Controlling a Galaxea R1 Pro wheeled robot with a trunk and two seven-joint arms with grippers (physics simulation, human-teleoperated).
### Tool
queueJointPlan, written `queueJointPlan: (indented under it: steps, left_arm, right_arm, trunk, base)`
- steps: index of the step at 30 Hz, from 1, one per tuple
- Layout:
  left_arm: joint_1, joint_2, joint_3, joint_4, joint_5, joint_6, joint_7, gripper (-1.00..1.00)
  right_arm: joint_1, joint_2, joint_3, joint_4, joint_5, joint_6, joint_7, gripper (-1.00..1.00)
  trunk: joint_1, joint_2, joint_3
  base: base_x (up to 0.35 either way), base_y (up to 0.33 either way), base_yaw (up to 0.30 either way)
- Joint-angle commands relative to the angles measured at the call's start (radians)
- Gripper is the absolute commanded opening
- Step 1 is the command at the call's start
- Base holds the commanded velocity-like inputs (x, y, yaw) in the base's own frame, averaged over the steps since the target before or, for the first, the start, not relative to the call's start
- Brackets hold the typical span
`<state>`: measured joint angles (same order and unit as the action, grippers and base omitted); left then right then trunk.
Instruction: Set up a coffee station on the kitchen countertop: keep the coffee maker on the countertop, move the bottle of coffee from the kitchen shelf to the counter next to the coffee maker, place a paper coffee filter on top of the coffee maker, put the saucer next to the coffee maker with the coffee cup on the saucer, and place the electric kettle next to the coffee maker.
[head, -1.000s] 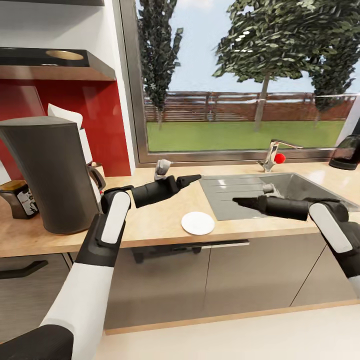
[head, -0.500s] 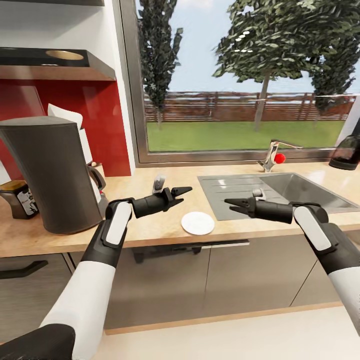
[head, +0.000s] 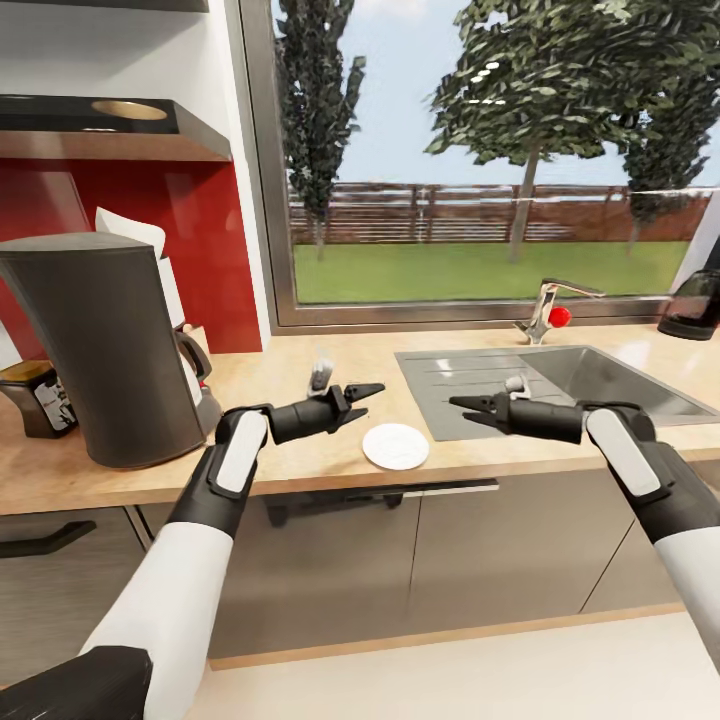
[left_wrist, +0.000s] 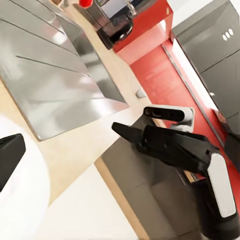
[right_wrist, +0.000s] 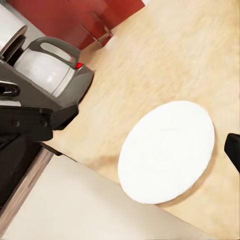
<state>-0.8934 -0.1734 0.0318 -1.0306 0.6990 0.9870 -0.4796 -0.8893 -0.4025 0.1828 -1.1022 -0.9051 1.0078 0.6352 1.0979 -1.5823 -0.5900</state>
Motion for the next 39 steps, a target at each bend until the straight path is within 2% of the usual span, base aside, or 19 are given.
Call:
queueJointPlan:
  steps: [1, 5, 7, 10, 14, 16, 17, 22, 26, 28, 30, 39]
  left_arm:
    - [-0.001, -0.001, 0.003, 0.013, -0.004, 0.006, -0.005, 1.00]
    - [-0.001, -0.001, -0.003, 0.034, -0.004, 0.006, 0.049, 1.00]
    - [-0.001, -0.001, 0.000, 0.036, -0.004, 0.006, 0.104, 1.00]
    - [-0.001, -0.001, 0.003, 0.036, -0.004, 0.007, 0.134, 1.00]
    - [-0.001, -0.001, 0.015, 0.037, -0.004, 0.007, 0.146, 1.00]
    - [-0.001, -0.001, 0.020, 0.038, -0.004, 0.007, 0.148, 1.00]
    - [-0.001, -0.001, 0.023, 0.039, -0.004, 0.007, 0.150, 1.00]
    - [-0.001, -0.001, 0.025, 0.041, -0.004, 0.007, 0.152, 1.00]
    - [-0.001, -0.001, 0.025, 0.042, -0.004, 0.007, 0.164, 1.00]
    - [-0.001, -0.001, 0.025, 0.042, -0.004, 0.007, 0.214, 1.00]
    - [-0.001, -0.001, 0.025, 0.041, -0.004, 0.007, 0.228, 1.00]
    - [-0.001, -0.001, 0.025, 0.046, -0.004, 0.007, 0.244, 1.00]
  right_arm:
    - [-0.002, 0.004, 0.001, 0.005, 0.003, 0.002, -0.016, 1.00]
    - [-0.003, 0.019, 0.001, 0.031, 0.003, 0.002, -0.054, 1.00]
    - [-0.004, 0.032, 0.001, 0.062, 0.003, 0.002, -0.075, 1.00]
    - [-0.004, 0.045, 0.001, 0.080, 0.003, 0.002, -0.087, 1.00]
    - [-0.004, 0.062, 0.001, 0.093, 0.003, 0.002, -0.104, 1.00]
    - [-0.004, 0.074, 0.001, 0.099, 0.003, 0.002, -0.134, 1.00]
    - [-0.004, 0.103, 0.001, 0.103, 0.003, 0.002, -0.180, 1.00]
    - [-0.004, 0.133, 0.001, 0.107, 0.003, 0.002, -0.211, 1.00]
    - [-0.004, 0.137, 0.001, 0.113, 0.003, 0.002, -0.217, 1.00]
    - [-0.004, 0.141, 0.001, 0.127, 0.003, 0.002, -0.219, 1.00]
    - [-0.005, 0.144, 0.001, 0.130, 0.003, 0.002, -0.219, 1.00]
    - [-0.005, 0.148, 0.001, 0.166, 0.003, 0.002, -0.224, 1.00]
  trunk:
    - [0.000, -0.001, -0.001]
    - [0.000, -0.001, -0.001]
    - [0.000, -0.001, -0.001]
    - [0.000, -0.001, -0.001]
    - [0.000, -0.001, -0.001]
    - [0.000, -0.001, -0.001]
    - [0.000, -0.001, -0.001]
    - [0.000, -0.001, -0.001]
    - [0.000, -0.001, -0.001]
    - [0.000, -0.001, -0.001]
    - [0.000, -0.001, -0.001]
    - [0.000, -0.001, -0.001]
  base:
    - [0.000, 0.000, 0.000]
    - [0.000, 0.000, 0.000]
    - [0.000, 0.000, 0.000]
    - [0.000, 0.000, 0.000]
    - [0.000, 0.000, 0.000]
    - [0.000, 0.000, 0.000]
    - [0.000, 0.000, 0.000]
    - [0.000, 0.000, 0.000]
    - [0.000, 0.000, 0.000]
    - [0.000, 0.000, 0.000]
    - [0.000, 0.000, 0.000]
    - [0.000, 0.000, 0.000]
